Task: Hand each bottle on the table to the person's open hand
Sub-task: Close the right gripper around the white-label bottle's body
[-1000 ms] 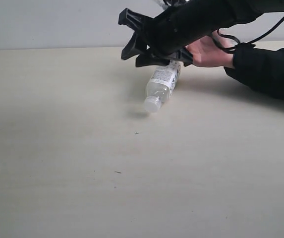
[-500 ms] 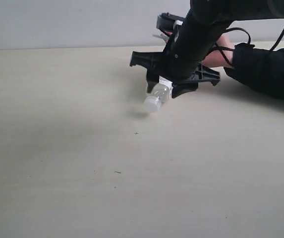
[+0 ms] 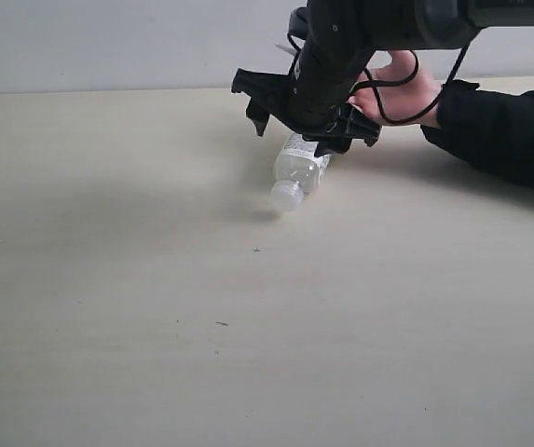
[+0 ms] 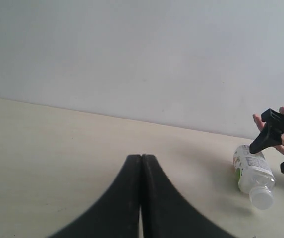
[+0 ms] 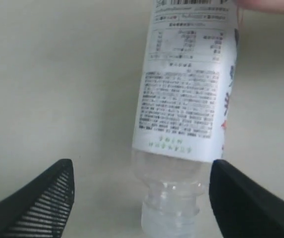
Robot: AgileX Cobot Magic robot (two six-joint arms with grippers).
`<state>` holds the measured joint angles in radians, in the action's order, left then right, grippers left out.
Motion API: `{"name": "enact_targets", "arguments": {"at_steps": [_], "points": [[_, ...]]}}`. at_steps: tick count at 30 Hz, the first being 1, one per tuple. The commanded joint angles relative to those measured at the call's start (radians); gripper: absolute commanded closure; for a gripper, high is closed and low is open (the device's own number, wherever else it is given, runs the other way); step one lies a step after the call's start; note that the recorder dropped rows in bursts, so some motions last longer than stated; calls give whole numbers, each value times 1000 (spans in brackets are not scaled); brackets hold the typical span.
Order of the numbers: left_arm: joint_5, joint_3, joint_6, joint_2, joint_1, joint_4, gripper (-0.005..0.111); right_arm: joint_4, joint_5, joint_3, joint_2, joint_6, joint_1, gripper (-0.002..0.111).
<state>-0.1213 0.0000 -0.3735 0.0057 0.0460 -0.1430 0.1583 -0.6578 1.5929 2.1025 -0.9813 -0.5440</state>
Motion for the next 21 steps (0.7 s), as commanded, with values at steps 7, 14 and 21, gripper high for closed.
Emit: {"name": "enact_targets", "arguments": {"at_steps": [7, 14, 21], "points": [[11, 0, 1, -6, 6, -3, 107, 218, 16, 43, 67, -172, 0, 32], [11, 0, 1, -6, 6, -3, 107, 355, 47, 43, 118, -301, 0, 31], [11, 0, 1, -6, 6, -3, 107, 397, 132, 43, 154, -339, 5, 31]]}}
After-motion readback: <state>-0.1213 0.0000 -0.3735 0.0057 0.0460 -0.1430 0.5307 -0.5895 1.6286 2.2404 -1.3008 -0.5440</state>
